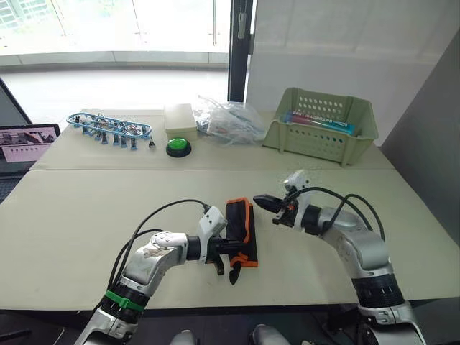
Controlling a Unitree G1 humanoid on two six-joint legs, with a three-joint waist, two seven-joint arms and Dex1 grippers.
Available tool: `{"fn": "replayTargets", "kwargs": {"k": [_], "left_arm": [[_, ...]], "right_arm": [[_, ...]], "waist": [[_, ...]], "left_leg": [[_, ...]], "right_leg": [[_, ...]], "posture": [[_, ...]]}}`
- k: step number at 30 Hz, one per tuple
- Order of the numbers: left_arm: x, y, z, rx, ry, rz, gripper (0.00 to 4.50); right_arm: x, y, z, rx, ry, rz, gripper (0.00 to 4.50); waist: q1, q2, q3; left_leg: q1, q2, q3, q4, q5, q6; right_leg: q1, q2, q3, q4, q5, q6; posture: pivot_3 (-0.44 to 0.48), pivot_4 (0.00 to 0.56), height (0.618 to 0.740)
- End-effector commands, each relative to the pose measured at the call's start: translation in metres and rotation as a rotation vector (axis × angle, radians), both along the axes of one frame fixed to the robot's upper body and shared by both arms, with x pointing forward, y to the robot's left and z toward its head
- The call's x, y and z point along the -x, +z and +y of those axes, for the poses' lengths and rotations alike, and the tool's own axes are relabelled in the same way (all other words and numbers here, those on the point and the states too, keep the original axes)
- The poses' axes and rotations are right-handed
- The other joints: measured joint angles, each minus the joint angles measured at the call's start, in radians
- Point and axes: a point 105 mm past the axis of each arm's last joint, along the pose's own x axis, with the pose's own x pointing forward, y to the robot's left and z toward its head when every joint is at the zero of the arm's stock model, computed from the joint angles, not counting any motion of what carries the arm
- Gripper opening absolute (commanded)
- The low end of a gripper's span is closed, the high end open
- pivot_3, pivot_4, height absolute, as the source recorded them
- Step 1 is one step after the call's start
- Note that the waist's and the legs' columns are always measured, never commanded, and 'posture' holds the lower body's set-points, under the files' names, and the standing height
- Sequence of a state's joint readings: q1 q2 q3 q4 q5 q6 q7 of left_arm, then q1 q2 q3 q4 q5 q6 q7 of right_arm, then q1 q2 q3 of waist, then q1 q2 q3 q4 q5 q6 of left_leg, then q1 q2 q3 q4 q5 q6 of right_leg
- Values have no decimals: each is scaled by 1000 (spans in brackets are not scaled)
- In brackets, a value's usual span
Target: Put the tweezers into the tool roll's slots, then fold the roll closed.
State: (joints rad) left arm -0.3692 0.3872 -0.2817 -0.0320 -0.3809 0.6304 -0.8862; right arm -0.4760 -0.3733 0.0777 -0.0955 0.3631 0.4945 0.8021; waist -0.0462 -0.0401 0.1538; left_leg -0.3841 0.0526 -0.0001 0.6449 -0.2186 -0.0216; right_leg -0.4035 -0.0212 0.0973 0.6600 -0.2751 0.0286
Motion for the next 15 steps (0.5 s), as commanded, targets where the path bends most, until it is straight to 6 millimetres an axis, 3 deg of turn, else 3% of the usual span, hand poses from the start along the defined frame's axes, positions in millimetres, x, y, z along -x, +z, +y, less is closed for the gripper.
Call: {"fn": "replayTargets", "kwargs": {"k": [1,2,7,11,14,15], "left_arm": [[-3,-21,7,-66,57,47,21],[-3,-20,7,-63,53,42,21],[-1,-7,7,-18,35,14,1532],[-1,3,12,21,13,2,2839],[0,9,20,34,4,-3,3786],[1,12,23,40,1,-4,3786]], "right_arm": [[2,-2,23,47,71,-50,0],[0,-5,24,56,62,-49,0],[-8,-29,22,143,47,-6,0],[-9,-67,11,267,25,123,0],[-6,-79,6,298,26,166,0],[-5,-81,5,300,29,173,0]], "waist": [[1,0,0],[3,0,0],[4,0,0],[2,0,0],[-1,0,0],[-2,0,0]], "left_leg": [[0,0,0,0,0,0],[0,-1,0,0,0,0],[-3,-3,-1,1,1,1],[-3,-3,-1,1,1,1],[-2,-3,-1,1,1,1],[-1,-3,-1,1,1,1]], "right_leg": [[0,0,0,0,0,0],[0,-1,0,0,0,0],[0,-3,0,-3,2,3],[0,-3,1,-3,2,3],[0,-2,1,-3,3,2],[0,-2,1,-3,3,2]], "posture": [[0,150,738],[0,150,738],[0,150,738],[0,150,738],[0,150,738],[0,150,738]]}}
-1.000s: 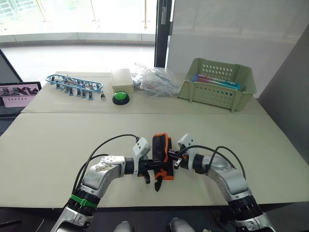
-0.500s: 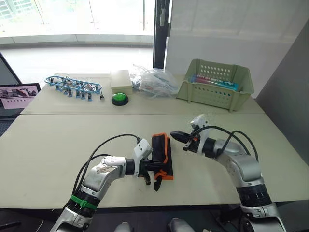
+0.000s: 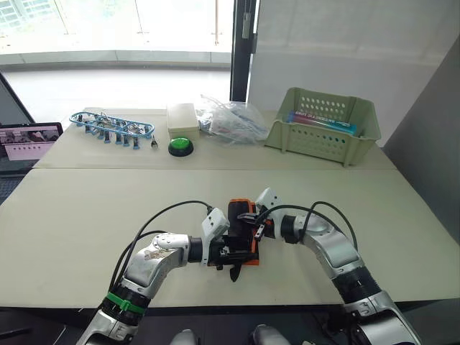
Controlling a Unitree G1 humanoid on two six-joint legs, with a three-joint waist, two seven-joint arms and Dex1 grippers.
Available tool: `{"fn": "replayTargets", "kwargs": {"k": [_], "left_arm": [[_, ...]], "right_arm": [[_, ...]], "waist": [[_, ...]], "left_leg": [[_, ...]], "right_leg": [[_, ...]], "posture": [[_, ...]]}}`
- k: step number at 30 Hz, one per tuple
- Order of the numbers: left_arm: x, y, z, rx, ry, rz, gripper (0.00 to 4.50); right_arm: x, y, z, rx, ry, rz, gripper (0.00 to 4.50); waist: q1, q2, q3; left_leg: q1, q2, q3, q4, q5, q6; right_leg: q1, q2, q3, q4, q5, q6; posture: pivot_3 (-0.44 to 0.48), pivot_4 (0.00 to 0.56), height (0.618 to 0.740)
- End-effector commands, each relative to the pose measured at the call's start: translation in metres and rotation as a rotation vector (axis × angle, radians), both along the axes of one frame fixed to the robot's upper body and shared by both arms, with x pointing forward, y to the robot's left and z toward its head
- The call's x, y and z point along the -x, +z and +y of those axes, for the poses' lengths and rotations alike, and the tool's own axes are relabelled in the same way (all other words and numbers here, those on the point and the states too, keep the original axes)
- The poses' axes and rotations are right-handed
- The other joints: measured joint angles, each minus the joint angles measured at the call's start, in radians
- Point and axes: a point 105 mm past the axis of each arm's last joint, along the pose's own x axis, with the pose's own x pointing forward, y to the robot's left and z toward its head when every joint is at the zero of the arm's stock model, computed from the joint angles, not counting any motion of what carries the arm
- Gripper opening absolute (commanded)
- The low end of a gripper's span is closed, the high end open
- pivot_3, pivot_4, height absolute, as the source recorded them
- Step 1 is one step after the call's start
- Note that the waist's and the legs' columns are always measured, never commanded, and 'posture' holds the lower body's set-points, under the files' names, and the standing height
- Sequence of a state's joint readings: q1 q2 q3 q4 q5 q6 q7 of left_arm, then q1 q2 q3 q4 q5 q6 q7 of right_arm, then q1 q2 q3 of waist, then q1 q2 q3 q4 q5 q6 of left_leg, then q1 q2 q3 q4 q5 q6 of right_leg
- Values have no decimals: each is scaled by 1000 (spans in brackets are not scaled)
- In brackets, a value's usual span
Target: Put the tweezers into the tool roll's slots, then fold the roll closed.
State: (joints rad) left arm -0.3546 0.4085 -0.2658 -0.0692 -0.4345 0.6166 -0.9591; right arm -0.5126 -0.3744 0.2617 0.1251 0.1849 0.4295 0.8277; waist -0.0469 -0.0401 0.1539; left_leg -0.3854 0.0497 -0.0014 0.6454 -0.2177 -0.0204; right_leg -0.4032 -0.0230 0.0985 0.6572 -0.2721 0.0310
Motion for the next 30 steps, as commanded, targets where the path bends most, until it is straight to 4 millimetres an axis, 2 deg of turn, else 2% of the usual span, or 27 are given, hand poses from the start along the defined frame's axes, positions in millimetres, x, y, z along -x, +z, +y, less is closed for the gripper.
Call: {"fn": "replayTargets", "kwargs": {"k": [1,7,11,13,16,19,21,25,30], "left_arm": [[-9,4,25,-18,70,0,3786],[-6,29,39,57,8,-33,3786],[-17,44,40,106,-6,-101,2594],[-18,43,32,101,-47,-132,1893],[-15,30,17,60,-101,-146,904],[-14,16,11,18,-127,-155,17],[-12,4,8,-21,-140,-153,17],[-15,-32,12,-186,-127,-155,17],[-9,-43,16,-222,-166,-154,17]], "right_arm": [[4,-17,-8,47,-8,62,0],[9,-25,-6,40,-2,81,0],[10,-27,-6,36,-7,87,0],[11,-27,-4,30,-7,90,0],[12,-25,-3,21,-2,85,0],[13,-23,-4,16,-3,81,0],[13,-22,-5,15,-6,79,0],[14,-15,-4,-19,6,48,0],[24,13,0,-191,85,6,0]], "waist": [[-2,0,0],[-2,0,0],[0,0,0],[1,0,0],[0,0,0],[-1,0,0],[-1,0,0],[2,0,0],[4,1,0]], "left_leg": [[0,0,0,0,0,0],[0,0,-1,0,0,0],[-3,0,-1,0,0,0],[-3,0,-1,0,0,0],[-3,0,-1,-1,0,0],[-4,0,-1,-2,0,0],[-4,0,-1,-3,0,0],[-4,0,-1,-3,0,0],[-4,0,-1,-3,0,0]], "right_leg": [[0,0,0,0,0,0],[-1,1,0,0,1,0],[-1,1,0,-4,1,0],[-1,1,0,-4,1,0],[-1,1,0,-6,1,0],[-1,1,0,-8,1,0],[-1,1,0,-8,1,0],[-1,1,0,-9,1,0],[0,0,0,-10,2,2]], "posture": [[0,150,738],[0,150,738],[0,150,738],[0,150,738],[0,150,738],[0,150,738],[0,150,738],[0,150,738],[0,150,738]]}}
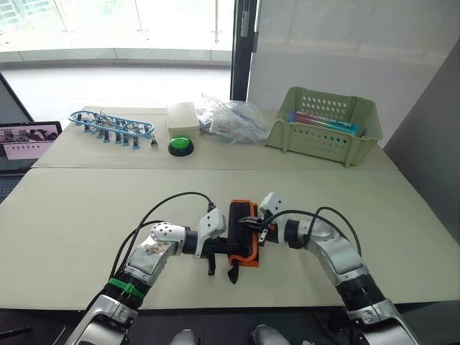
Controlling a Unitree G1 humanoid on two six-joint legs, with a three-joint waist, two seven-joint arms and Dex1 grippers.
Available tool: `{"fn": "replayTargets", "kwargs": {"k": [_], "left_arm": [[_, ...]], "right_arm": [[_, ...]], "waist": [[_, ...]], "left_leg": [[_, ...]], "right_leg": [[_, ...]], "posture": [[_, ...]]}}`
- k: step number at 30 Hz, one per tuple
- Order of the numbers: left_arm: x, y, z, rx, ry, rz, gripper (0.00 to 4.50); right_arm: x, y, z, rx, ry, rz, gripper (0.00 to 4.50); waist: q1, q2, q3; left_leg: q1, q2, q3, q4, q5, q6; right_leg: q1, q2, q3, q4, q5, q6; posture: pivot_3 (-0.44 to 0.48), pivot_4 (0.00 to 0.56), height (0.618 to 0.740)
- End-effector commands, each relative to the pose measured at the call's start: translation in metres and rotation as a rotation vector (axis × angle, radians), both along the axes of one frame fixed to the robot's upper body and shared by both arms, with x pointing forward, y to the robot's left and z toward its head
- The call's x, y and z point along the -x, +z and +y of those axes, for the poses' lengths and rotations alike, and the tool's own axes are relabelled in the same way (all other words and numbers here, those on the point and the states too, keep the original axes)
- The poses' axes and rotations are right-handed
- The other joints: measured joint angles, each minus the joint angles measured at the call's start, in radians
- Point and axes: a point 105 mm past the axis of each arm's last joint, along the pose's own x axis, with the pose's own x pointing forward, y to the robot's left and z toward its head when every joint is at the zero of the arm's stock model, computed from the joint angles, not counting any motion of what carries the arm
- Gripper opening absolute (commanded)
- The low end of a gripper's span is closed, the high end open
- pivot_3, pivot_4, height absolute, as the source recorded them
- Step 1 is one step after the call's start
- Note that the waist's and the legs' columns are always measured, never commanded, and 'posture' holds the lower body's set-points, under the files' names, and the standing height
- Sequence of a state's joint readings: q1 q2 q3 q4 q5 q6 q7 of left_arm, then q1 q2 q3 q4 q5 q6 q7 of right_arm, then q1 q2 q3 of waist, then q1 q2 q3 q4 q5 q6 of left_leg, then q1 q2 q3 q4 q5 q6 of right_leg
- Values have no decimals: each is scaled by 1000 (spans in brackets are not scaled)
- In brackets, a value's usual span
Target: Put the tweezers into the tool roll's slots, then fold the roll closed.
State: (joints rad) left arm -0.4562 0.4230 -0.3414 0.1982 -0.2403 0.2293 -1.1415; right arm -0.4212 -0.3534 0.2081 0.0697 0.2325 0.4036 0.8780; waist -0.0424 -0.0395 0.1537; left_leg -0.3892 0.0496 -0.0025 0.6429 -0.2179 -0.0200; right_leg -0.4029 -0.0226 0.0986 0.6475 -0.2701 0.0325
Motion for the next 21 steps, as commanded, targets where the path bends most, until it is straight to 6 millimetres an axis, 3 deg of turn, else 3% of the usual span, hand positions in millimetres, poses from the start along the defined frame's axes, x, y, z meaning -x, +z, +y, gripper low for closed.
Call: {"fn": "replayTargets", "kwargs": {"k": [1,5,8,12,21], "left_arm": [[8,-30,11,-108,11,63,17],[11,-32,13,-120,2,55,17],[12,-32,14,-118,3,57,17],[13,-31,17,-118,2,52,17],[13,-28,20,-123,-4,40,17]], "right_arm": [[10,18,0,-93,69,-23,0],[18,14,-4,-77,120,14,0],[12,-6,-12,14,69,63,0],[-9,-21,-19,82,-33,63,0],[-43,-19,-9,131,-70,38,0]], "waist": [[-1,0,0],[-2,0,0],[-3,0,0],[-11,0,0],[-32,1,-1]], "left_leg": [[0,0,0,0,0,0],[0,0,0,0,0,0],[0,0,0,0,0,0],[1,0,0,0,0,0],[10,0,0,0,0,0]], "right_leg": [[0,0,0,0,0,0],[0,0,0,0,0,0],[-1,0,0,0,0,0],[0,0,0,0,0,0],[6,1,1,0,4,-1]], "posture": [[0,150,738],[0,150,738],[0,150,738],[0,150,738],[0,150,738]]}}
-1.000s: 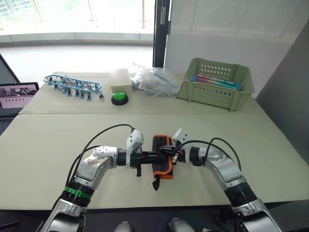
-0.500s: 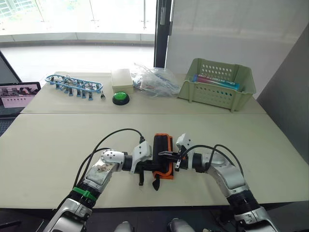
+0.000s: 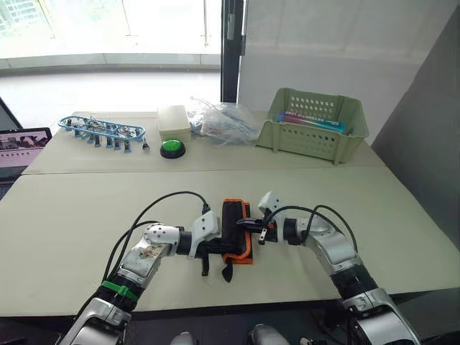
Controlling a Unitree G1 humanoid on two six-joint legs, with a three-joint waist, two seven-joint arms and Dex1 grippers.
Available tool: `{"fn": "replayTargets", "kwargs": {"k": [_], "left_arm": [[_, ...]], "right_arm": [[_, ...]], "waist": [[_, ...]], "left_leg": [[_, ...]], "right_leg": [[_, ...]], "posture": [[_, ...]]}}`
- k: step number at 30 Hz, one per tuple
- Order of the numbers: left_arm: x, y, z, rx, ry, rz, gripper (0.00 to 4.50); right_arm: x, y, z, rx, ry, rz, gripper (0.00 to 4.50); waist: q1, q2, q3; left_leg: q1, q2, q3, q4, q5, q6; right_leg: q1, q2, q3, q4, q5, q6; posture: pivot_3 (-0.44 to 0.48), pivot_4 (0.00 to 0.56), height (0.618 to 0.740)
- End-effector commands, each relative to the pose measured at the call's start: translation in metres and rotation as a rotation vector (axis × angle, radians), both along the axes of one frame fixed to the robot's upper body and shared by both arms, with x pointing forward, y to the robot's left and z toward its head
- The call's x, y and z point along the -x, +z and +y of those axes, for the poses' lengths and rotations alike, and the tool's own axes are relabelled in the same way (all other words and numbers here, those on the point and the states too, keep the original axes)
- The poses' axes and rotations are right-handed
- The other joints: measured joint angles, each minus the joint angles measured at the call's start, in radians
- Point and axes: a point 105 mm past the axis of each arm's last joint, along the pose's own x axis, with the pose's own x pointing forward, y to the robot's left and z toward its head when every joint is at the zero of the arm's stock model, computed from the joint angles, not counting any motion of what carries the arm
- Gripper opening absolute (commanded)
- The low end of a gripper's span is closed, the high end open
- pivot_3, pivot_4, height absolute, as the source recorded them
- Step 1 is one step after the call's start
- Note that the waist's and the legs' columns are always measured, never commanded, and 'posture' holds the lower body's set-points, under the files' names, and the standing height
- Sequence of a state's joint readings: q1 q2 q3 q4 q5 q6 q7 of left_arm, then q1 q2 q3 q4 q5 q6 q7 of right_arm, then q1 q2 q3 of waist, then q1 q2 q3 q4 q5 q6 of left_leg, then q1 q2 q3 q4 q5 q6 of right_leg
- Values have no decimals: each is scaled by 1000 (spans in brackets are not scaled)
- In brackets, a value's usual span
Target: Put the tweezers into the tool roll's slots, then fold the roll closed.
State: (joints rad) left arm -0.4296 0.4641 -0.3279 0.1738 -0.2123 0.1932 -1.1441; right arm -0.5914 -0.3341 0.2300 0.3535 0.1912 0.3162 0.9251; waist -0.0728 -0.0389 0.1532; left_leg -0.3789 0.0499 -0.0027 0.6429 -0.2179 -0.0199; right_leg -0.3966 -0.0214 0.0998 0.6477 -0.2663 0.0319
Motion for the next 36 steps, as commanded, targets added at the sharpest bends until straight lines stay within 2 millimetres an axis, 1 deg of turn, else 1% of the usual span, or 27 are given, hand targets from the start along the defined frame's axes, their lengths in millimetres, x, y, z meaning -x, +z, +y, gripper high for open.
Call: {"fn": "replayTargets", "kwargs": {"k": [1,7,10,13,14,16,18,19,21,22,23,24,26,29,31,33,34,35,36], "left_arm": [[12,-27,7,-81,-11,86,17],[12,-27,8,-82,-8,83,17],[11,-24,11,-74,4,68,17],[1,-6,16,-20,87,-8,17],[0,11,23,36,120,-49,17],[3,36,35,118,162,-104,17],[9,54,47,178,195,-131,17],[13,66,62,216,243,-142,17],[18,80,83,246,314,-164,17],[19,80,100,222,375,-186,261],[23,76,117,182,425,-193,530],[26,73,128,153,456,-196,766],[38,67,150,100,499,-176,1481],[57,55,185,25,561,-149,2463],[62,49,199,-6,590,-143,3083],[66,45,230,-37,666,-142,3754],[67,44,241,-48,696,-145,4084],[68,44,250,-53,721,-149,4461],[67,43,257,-59,745,-154,4485]], "right_arm": [[-17,-15,-8,83,-91,17,0],[-40,-11,-7,80,-177,15,0],[-38,-1,-3,38,-141,-13,0],[-28,30,-1,-91,-85,-92,0],[-20,49,-5,-157,-68,-132,0],[-4,72,-15,-222,-49,-182,0],[10,83,-26,-244,-48,-197,0],[22,87,-38,-249,-51,-200,0],[39,90,-54,-240,-58,-192,0],[46,86,-69,-206,-94,-190,259],[52,81,-86,-170,-134,-185,545],[57,78,-97,-144,-159,-181,802],[64,73,-124,-110,-240,-191,1538],[73,56,-170,-45,-370,-174,2531],[79,47,-188,-20,-411,-159,3196],[86,40,-221,1,-502,-166,3872],[89,38,-234,5,-540,-172,4210],[92,37,-245,10,-569,-175,4500],[95,37,-255,18,-594,-174,4500]], "waist": [[-1,0,0],[0,0,0],[2,1,0],[2,1,0],[2,1,0],[1,2,1],[4,3,2],[7,3,2],[13,4,3],[16,4,3],[21,4,3],[23,4,3],[27,4,3],[28,3,4],[29,3,4],[31,3,4],[32,3,4],[31,3,5],[31,3,5]], "left_leg": [[1,0,0,0,0,0],[1,0,0,0,0,0],[0,0,0,0,0,0],[-4,0,0,0,0,0],[-7,0,0,0,0,0],[-13,0,-1,0,0,0],[-22,1,-1,0,0,0],[-29,0,-1,0,0,0],[-30,0,-3,0,0,0],[-30,0,-3,-1,-1,1],[-29,0,-3,-1,-1,1],[-29,-1,-3,-3,-1,1],[-28,-2,-1,-3,-1,1],[-28,-3,2,-3,-1,1],[-27,-2,2,-3,-1,1],[-25,-1,4,-3,-1,1],[-25,-1,4,-3,-1,1],[-25,0,5,-3,-1,1],[-25,0,5,-3,-1,1]], "right_leg": [[1,0,0,0,0,0],[1,0,1,0,0,0],[1,0,1,-1,0,0],[-2,0,1,-1,-1,1],[-5,0,1,0,-1,1],[-11,0,1,0,0,0],[-22,0,2,3,3,-5],[-29,0,1,5,4,-6],[-30,-2,-1,7,4,-5],[-29,-2,-1,6,3,-5],[-27,-2,-2,3,3,-5],[-26,-3,-2,-1,3,-5],[-25,-5,-2,-3,3,-4],[-25,-6,-1,-6,2,-3],[-25,-6,-1,-6,-1,2],[-25,-6,-1,-6,-1,1],[-25,-5,-1,-5,-2,1],[-25,-5,-1,-5,-3,-2],[-25,-5,-1,-5,-4,-5]], "posture": [[0,150,738],[0,150,738],[0,150,738],[0,150,738],[0,150,738],[0,150,738],[0,150,738],[0,150,738],[0,150,738],[0,150,738],[0,150,738],[0,150,738],[0,150,738],[0,150,738],[0,150,738],[0,150,738],[0,150,738],[0,150,738],[0,150,738]]}}
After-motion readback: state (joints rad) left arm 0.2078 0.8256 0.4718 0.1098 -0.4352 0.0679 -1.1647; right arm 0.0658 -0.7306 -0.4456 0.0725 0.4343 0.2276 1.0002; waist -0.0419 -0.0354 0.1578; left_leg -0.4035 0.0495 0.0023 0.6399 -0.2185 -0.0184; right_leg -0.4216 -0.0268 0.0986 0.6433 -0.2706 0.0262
